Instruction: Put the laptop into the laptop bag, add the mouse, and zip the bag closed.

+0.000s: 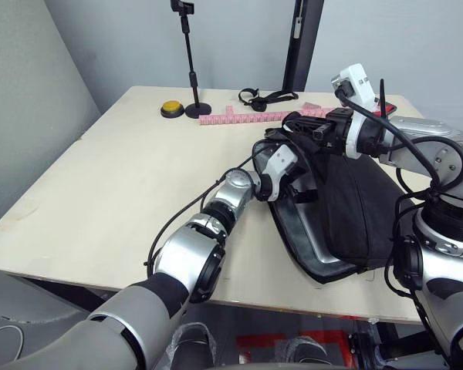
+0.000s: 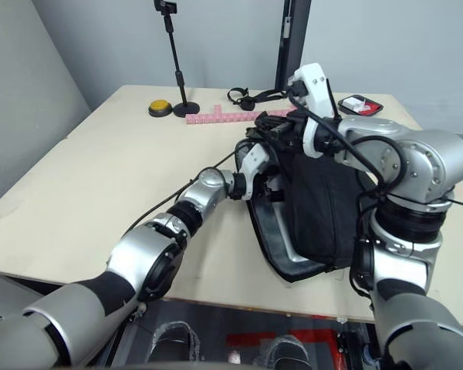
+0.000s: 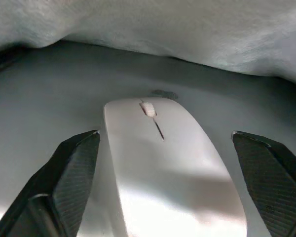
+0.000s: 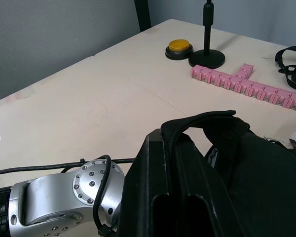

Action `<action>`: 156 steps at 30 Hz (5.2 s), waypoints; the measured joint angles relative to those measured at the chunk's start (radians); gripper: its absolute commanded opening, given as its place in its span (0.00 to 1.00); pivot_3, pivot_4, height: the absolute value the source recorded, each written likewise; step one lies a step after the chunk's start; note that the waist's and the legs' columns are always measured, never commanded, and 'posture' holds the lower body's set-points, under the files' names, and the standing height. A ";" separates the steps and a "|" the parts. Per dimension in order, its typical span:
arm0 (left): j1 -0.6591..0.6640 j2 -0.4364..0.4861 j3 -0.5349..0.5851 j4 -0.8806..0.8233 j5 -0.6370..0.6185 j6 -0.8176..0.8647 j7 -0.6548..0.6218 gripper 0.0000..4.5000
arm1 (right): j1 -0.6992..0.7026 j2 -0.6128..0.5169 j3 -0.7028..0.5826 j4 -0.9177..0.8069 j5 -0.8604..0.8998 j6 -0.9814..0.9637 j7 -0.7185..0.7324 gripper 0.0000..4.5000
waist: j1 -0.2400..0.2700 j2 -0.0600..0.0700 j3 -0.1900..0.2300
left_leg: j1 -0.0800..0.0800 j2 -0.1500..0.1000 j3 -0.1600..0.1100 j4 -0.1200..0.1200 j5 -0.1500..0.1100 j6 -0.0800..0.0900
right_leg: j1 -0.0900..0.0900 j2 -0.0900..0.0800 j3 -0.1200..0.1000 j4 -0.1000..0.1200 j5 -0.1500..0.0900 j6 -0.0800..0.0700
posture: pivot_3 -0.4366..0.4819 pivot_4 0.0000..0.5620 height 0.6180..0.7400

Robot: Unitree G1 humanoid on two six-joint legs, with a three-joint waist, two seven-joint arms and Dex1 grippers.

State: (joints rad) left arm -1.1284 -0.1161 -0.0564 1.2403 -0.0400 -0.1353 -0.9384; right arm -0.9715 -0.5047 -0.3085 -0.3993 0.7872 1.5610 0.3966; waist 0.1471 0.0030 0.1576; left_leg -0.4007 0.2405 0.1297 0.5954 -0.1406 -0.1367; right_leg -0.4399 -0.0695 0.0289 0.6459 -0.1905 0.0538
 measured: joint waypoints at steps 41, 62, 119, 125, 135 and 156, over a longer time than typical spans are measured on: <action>0.457 0.978 0.123 -1.106 -0.517 0.785 -0.573 0.99 | 0.304 -0.257 0.142 -0.113 0.195 -0.345 0.425 0.00 | -0.031 0.001 0.000 | 0.000 0.003 0.001 -0.003 -0.001 -0.001 | -0.003 0.002 -0.001 0.001 -0.002 -0.002 | 0.48 0.27 0.94; 0.404 1.203 0.101 -0.920 -0.505 0.834 -0.627 1.00 | 0.923 -0.590 -0.323 0.039 0.065 -0.546 0.702 1.00 | -0.021 0.001 0.000 | -0.001 0.003 0.001 -0.004 -0.004 0.005 | -0.004 0.001 -0.001 -0.003 -0.002 -0.002 | 0.48 0.27 0.94; -0.086 0.237 0.362 0.116 -0.286 0.689 0.182 0.81 | 0.961 -0.664 -0.628 -0.355 0.635 -0.577 0.182 1.00 | 0.009 -0.001 0.000 | -0.006 -0.018 -0.003 0.004 -0.003 0.023 | 0.006 -0.022 -0.006 -0.007 -0.002 0.000 | 0.48 0.27 0.94; -0.086 0.240 0.364 0.116 -0.262 0.699 0.166 0.34 | 1.072 -0.602 -0.634 -0.342 0.593 -0.576 0.193 1.00 | 0.009 -0.001 0.000 | -0.014 -0.024 -0.006 0.004 -0.003 0.029 | 0.006 -0.026 -0.009 -0.016 0.000 0.003 | 0.48 0.27 0.94; -0.087 0.311 0.322 0.105 -0.220 0.736 0.023 0.01 | 1.515 -0.442 -0.714 -0.126 0.428 -0.521 0.380 1.00 | 0.003 -0.001 0.001 | -0.020 -0.027 -0.007 -0.001 -0.001 0.038 | 0.005 -0.031 -0.014 -0.026 0.000 0.003 | 0.48 0.27 0.94; -0.002 0.354 0.319 -0.142 -0.278 0.964 -0.033 0.00 | 1.484 -0.284 -0.422 0.253 0.152 -0.599 0.532 0.75 | -0.009 -0.004 0.002 | -0.020 -0.028 -0.009 0.001 -0.003 0.036 | 0.008 -0.033 -0.016 -0.027 0.002 0.001 | 0.48 0.27 0.94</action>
State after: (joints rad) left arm -1.1302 0.2377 0.2627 1.0984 -0.3180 0.8290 -0.9711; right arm 0.5120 -0.7888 -0.7301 -0.1468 0.9389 0.9622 0.9284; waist 0.1377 -0.0007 0.1599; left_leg -0.4205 0.2125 0.1211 0.5966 -0.1440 -0.1009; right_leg -0.4320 -0.1021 0.0130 0.6184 -0.1882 0.0547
